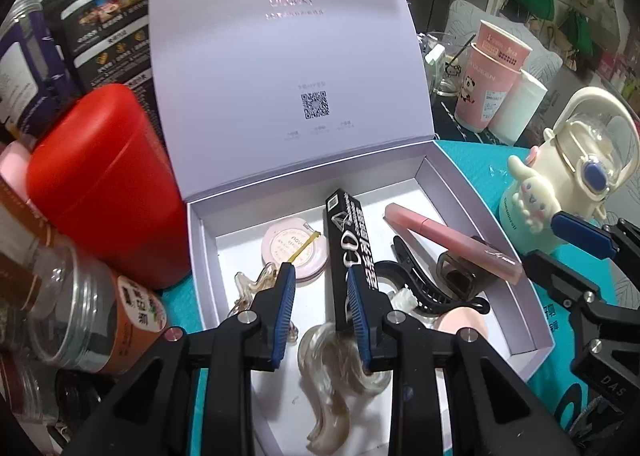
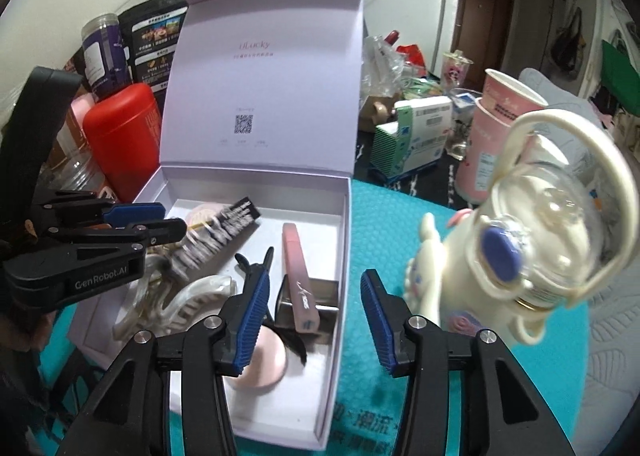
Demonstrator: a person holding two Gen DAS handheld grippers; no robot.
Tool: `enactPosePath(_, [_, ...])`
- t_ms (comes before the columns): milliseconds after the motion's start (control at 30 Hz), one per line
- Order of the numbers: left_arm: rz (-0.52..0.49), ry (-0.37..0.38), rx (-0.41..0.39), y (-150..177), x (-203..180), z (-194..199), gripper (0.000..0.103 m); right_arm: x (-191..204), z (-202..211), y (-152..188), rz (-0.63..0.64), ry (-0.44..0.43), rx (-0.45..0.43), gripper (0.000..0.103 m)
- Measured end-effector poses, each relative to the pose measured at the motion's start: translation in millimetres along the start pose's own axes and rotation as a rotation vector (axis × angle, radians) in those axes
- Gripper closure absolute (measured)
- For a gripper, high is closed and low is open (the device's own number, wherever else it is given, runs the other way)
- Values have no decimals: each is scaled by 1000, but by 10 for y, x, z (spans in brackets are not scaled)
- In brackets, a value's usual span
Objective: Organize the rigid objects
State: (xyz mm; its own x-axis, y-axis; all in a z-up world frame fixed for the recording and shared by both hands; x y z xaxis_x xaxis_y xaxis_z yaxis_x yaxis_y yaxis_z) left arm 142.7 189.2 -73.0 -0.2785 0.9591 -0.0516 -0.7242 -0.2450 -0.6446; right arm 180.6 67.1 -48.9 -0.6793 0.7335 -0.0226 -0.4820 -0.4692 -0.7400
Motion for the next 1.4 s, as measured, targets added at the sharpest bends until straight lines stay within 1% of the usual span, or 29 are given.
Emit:
enactPosePath(67, [5,-2,-8,-5,12,70,62,-16,79,-2,-1,9,-9,55])
enactPosePath(100, [5,-4,-14,-10,9,99,39,-23,116,-6,-2,13,-14,54])
enactPosePath(133, [5,-3,-20,-14,4,143,10,-28,164,-11,-2,17,-20,53])
enactPosePath(167, [8,4,-31,-24,-3,192,1,-31,201,-13,-3,20,-24,53])
enactPosePath(267, [3,-1,-64,-58,-10,366,0,-20,321,-25,-4,16,-44,53])
enactPosePath(533, [-11,-39,-143,-93,12,825,0,68,658,-109,3,24,-112,41])
enactPosePath(633, [-6,-40,-158,-56,6,986,0,127,772,-127,14,25,-133,35])
enactPosePath(700, [-2,-46,-174,-31,7,1101,0,163,863,-130,17,26,-147,27])
enactPosePath(900, [-6,-90,-233,56,53,1414,0,256,1117,-105,5,20,-169,19])
enactPosePath(1033, [-22,-116,-261,141,59,1572,0,306,1272,-66,-3,21,-186,17])
enactPosePath(1100, [-23,-115,-270,182,51,1637,0,311,1328,-46,-2,28,-188,15])
enactPosePath(1200, [-23,-112,-287,253,36,1744,0,351,1424,-1,2,37,-201,15])
enactPosePath(1400, [-34,-132,-306,444,2,1872,0,407,1576,152,-20,71,-203,15])
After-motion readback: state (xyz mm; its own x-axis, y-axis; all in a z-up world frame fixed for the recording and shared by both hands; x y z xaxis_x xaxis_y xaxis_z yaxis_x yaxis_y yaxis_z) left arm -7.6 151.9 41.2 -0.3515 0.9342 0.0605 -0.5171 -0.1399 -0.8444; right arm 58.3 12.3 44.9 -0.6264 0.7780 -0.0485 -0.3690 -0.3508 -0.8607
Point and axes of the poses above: each gripper's, at about its wrist camera, not at the fingertips, and z roughly against the way its jaws point, x to its left, y to its underside, the point moved 8 cm from there along -z, roughly the way its jaws point, and after that the axes turned 7 degrees about -x, right-handed, at the moved point
